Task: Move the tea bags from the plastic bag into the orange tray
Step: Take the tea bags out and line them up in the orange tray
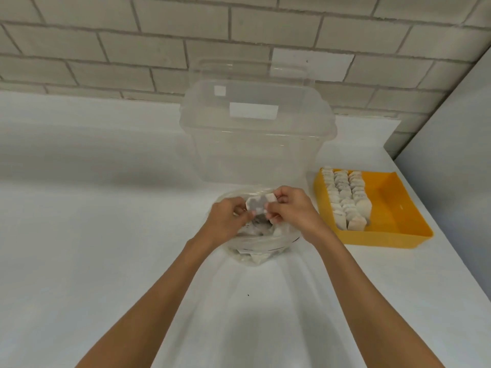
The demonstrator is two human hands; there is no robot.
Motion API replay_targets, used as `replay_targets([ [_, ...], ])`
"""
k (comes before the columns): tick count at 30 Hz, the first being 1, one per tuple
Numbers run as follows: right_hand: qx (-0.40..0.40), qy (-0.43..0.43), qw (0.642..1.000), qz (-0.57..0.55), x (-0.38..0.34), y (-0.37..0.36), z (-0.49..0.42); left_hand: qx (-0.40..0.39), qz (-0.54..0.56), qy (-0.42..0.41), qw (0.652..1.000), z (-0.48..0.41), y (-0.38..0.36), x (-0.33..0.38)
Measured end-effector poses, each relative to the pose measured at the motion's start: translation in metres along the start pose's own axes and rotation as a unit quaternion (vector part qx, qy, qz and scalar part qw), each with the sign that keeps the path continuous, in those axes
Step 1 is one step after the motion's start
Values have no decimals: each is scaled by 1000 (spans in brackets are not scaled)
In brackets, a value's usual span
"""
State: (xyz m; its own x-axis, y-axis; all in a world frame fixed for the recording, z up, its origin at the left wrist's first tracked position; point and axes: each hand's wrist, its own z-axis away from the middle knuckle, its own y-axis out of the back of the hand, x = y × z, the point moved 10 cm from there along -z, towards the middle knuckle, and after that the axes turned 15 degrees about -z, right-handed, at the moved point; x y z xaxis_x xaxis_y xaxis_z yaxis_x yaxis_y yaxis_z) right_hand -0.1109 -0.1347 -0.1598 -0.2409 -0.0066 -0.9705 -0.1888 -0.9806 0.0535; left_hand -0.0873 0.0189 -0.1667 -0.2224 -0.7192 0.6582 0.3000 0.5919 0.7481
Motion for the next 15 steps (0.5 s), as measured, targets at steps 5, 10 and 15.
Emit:
replay_targets([
  [5,-62,-11,997,-45,-9,-7,-2,87,143,10,986,2,42,13],
  [10,-97,75,963,238,-18,-27,-13,142,61,-15,988,2,80,27],
  [15,-120,89,905,397,6,-54,-17,122,-46,-39,991,2,87,34],
])
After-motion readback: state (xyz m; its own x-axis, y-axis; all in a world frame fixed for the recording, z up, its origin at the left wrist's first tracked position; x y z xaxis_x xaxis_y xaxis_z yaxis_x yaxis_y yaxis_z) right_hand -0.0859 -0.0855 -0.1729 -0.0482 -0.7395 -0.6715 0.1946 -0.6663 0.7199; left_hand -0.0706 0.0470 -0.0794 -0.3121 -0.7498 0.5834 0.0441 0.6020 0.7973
